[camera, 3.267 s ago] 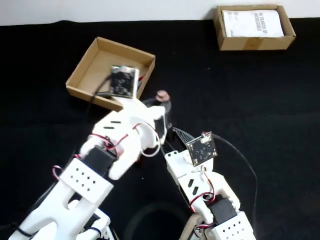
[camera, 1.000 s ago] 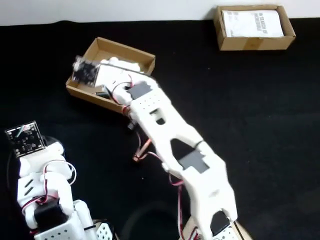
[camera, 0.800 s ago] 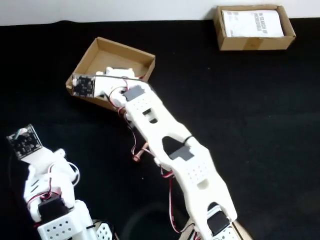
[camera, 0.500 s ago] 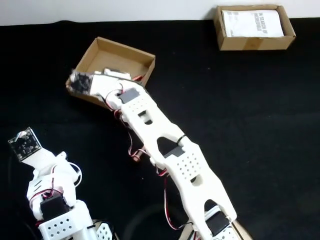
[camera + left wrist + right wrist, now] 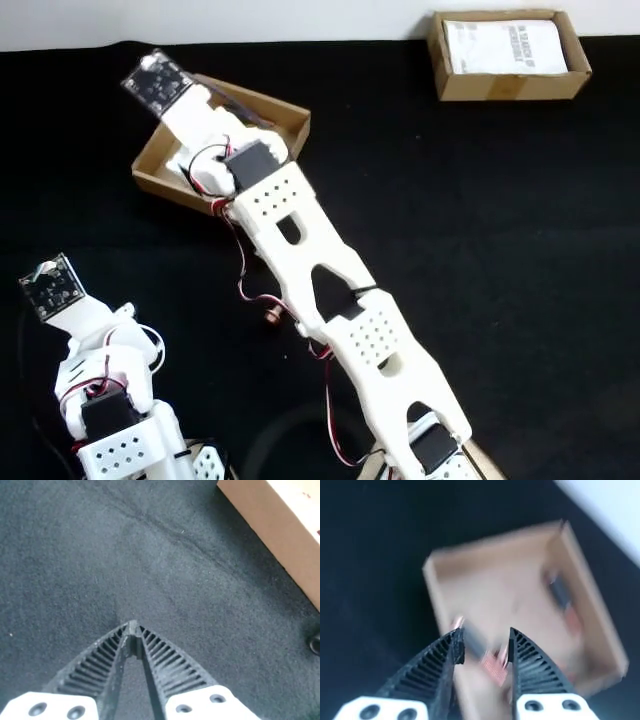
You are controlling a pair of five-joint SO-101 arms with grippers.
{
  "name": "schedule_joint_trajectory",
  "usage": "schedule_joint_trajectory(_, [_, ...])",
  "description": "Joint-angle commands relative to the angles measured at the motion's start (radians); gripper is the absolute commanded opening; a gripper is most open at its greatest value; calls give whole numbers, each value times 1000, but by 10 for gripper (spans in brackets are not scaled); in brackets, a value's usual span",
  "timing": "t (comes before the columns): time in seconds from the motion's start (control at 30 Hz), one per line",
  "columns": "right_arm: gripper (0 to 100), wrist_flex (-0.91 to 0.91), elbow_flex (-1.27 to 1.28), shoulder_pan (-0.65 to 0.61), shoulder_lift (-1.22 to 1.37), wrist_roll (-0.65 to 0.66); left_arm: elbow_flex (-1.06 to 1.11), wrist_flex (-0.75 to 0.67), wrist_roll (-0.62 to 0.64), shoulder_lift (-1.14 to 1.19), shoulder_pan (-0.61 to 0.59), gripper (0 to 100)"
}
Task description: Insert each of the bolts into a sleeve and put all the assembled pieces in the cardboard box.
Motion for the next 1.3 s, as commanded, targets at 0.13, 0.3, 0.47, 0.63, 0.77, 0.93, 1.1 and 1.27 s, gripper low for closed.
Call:
schedule_joint_trajectory(0.13, [120, 395, -168, -12, -19, 20, 16, -14, 5, -7, 13, 8])
schedule_joint_trajectory(0.3, [120, 397, -22, -10, -19, 308, 16, -12, 5, -5, 10, 8])
schedule_joint_trajectory(0.47, [120, 395, 186, -5, -16, 554, 16, -12, 5, -5, 8, 8])
schedule_joint_trajectory(0.63, [120, 392, 352, 18, -10, 756, 16, -12, 5, -7, 8, 8])
schedule_joint_trajectory(0.77, [120, 390, 395, 33, -8, 911, 16, -12, 5, -7, 8, 8])
schedule_joint_trajectory(0.93, [120, 389, 395, 47, -8, 987, 16, -12, 5, -8, 1, 8])
schedule_joint_trajectory(1.1, [120, 323, 392, 56, -12, 1003, 16, -15, 5, -8, -19, 9])
schedule_joint_trajectory(1.27, [120, 286, 381, 42, -18, 1003, 16, -15, 5, -8, -19, 9])
